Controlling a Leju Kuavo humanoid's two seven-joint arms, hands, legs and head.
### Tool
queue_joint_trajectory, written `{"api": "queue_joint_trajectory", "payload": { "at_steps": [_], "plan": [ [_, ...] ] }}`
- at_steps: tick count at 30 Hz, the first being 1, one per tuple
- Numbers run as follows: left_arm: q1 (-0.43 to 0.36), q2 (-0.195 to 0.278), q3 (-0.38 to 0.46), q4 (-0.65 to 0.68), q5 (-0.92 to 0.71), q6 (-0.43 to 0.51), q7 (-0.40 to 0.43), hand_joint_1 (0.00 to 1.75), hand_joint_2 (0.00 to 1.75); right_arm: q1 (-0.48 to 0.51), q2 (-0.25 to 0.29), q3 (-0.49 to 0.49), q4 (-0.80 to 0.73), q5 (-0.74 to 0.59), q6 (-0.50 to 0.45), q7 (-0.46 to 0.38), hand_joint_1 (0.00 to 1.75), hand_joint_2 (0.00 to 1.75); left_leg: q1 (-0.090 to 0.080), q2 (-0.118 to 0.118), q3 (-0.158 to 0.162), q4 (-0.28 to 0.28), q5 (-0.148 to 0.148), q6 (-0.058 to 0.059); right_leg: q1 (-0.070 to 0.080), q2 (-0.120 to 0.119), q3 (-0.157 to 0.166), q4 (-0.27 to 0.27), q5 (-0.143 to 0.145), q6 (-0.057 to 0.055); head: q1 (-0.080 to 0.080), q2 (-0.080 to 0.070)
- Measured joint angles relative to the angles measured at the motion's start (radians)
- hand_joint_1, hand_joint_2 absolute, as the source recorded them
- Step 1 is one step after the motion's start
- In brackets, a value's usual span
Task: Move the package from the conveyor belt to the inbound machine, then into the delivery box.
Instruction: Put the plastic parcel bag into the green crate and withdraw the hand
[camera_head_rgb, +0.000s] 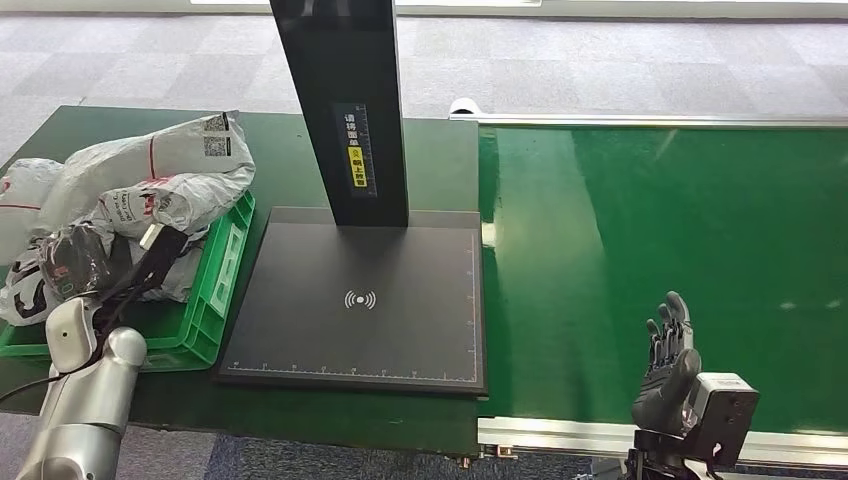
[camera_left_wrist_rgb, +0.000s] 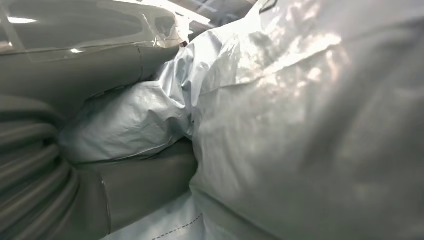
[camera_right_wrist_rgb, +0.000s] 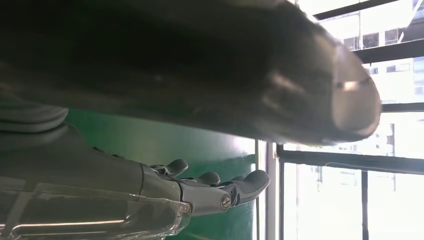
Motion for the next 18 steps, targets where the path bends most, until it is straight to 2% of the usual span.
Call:
{"api": "queue_joint_trajectory", "payload": {
  "at_steps": [6,10,11,14,15,18],
  "plan": [
    [-0.015,0.063,0.059,0.150,-0.113,-0.006,0.154,1.75,1.75,-0.006,0.004,0.010,0.000,0.003,0.000,0.021,0.00,0.00,0.000,0.003,0.001,0.000,0.000,0.000,0.000,0.003,0.000,0.000,0.000,0.000,0.000,0.000],
    [-0.018,0.097,0.090,0.211,-0.165,-0.026,0.212,1.75,1.75,-0.012,0.006,0.016,0.000,0.007,0.000,0.028,0.00,0.00,0.000,0.004,0.002,-0.001,0.000,0.000,0.001,0.004,0.001,0.001,0.000,0.000,0.000,0.000],
    [-0.019,0.103,0.096,0.220,-0.173,-0.036,0.220,1.36,1.75,-0.014,0.007,0.016,0.000,0.008,0.000,0.030,0.00,0.00,0.000,0.004,0.002,-0.001,0.000,0.000,0.001,0.004,0.001,0.001,0.000,0.000,0.000,0.000],
    [-0.020,0.113,0.116,0.235,-0.168,-0.060,0.217,0.05,1.75,-0.018,0.010,0.017,0.000,0.009,0.001,0.037,0.00,0.00,0.000,0.008,0.003,-0.002,-0.001,-0.001,0.001,0.008,0.001,0.001,0.001,-0.001,0.000,0.000],
    [-0.019,0.114,0.124,0.237,-0.154,-0.064,0.201,0.00,1.75,-0.019,0.011,0.017,0.000,0.010,0.002,0.038,0.00,0.00,0.001,0.008,0.004,-0.002,-0.001,-0.001,0.001,0.008,0.001,0.001,0.001,-0.002,0.000,0.000],
    [-0.012,0.111,0.148,0.236,-0.079,-0.067,0.126,0.00,1.75,-0.019,0.015,0.017,0.000,0.013,0.003,0.039,0.00,0.00,0.001,0.008,0.006,-0.002,-0.001,-0.001,0.001,0.009,0.001,0.001,0.001,-0.002,0.000,0.000]
  ]
}}
